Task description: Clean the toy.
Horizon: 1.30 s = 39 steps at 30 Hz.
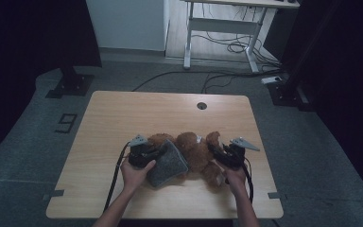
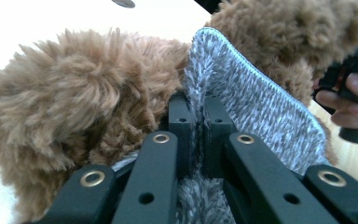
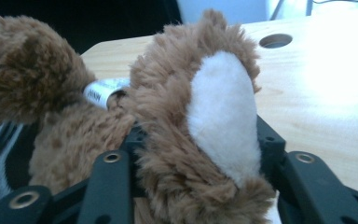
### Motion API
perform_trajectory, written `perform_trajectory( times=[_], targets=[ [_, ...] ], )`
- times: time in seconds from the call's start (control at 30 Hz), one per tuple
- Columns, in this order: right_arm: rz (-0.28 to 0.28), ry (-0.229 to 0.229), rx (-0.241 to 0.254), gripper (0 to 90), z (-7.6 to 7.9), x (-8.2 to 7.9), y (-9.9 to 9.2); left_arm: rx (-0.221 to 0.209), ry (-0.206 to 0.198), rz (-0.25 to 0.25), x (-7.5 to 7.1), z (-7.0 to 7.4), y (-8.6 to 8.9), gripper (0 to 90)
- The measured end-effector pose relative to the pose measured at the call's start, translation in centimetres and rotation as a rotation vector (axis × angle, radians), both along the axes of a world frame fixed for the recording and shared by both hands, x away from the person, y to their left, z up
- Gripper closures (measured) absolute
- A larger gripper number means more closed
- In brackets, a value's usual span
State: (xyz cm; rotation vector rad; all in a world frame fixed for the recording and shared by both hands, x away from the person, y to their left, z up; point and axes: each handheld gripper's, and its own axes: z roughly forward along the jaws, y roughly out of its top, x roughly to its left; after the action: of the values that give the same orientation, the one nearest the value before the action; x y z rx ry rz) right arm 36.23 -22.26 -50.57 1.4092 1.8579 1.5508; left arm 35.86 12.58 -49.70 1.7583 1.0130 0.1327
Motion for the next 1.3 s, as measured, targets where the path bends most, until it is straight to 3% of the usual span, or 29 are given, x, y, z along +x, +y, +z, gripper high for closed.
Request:
perform_trajectory(
  times=[0.13, 0.3, 0.43, 0.53, 0.63, 0.73, 0.77, 0.83, 0.87, 0.97, 1.2, 1.3],
  targets=[
    [0.025, -0.027, 0.013, 59.2, -0.7, -1.3, -0.3, -0.002, 0.005, -0.009, -0.8, 0.4, 0.2, 84.5],
    [0.036, -0.058, -0.071, 61.2, -0.5, -1.9, -0.3, 0.043, -0.056, -0.009, -1.1, 3.7, 0.4, 84.6],
    [0.038, -0.062, -0.063, 61.4, -0.9, -2.1, -0.6, 0.03, -0.088, -0.006, 0.1, 6.7, -0.2, 84.4],
    [0.039, -0.066, -0.058, 61.4, -1.0, -2.2, -0.7, 0.037, -0.087, -0.019, 1.3, 7.8, -2.1, 84.3],
    [0.045, -0.062, -0.052, 61.3, -1.1, -2.1, -0.8, 0.083, -0.048, -0.038, 2.6, 7.2, -4.1, 84.1],
    [0.054, -0.064, -0.054, 61.1, -1.1, -2.2, -1.0, 0.174, 0.013, -0.035, 3.6, 4.5, -4.9, 84.1],
    [0.056, -0.064, -0.049, 61.0, -1.1, -2.3, -1.0, 0.174, 0.019, -0.027, 3.7, 3.7, -4.5, 84.2],
    [0.055, -0.071, -0.048, 61.0, -1.1, -2.3, -0.8, 0.112, 0.048, -0.021, 3.7, 3.0, -3.2, 84.6],
    [0.056, -0.075, -0.05, 61.0, -1.0, -2.3, -0.6, 0.104, 0.05, -0.021, 3.5, 3.1, -2.8, 84.7],
    [0.052, -0.079, -0.06, 61.0, -1.0, -2.3, -0.5, 0.141, 0.02, -0.019, 2.7, 3.3, -2.2, 84.7],
    [0.045, -0.071, -0.053, 61.0, -1.1, -2.4, -0.6, 0.077, 0.047, 0.024, 1.9, 2.7, 1.4, 84.6],
    [0.041, -0.062, -0.047, 61.0, -1.2, -2.2, -0.7, 0.099, 0.053, 0.069, 1.6, 2.1, 3.3, 84.5]
  ],
)
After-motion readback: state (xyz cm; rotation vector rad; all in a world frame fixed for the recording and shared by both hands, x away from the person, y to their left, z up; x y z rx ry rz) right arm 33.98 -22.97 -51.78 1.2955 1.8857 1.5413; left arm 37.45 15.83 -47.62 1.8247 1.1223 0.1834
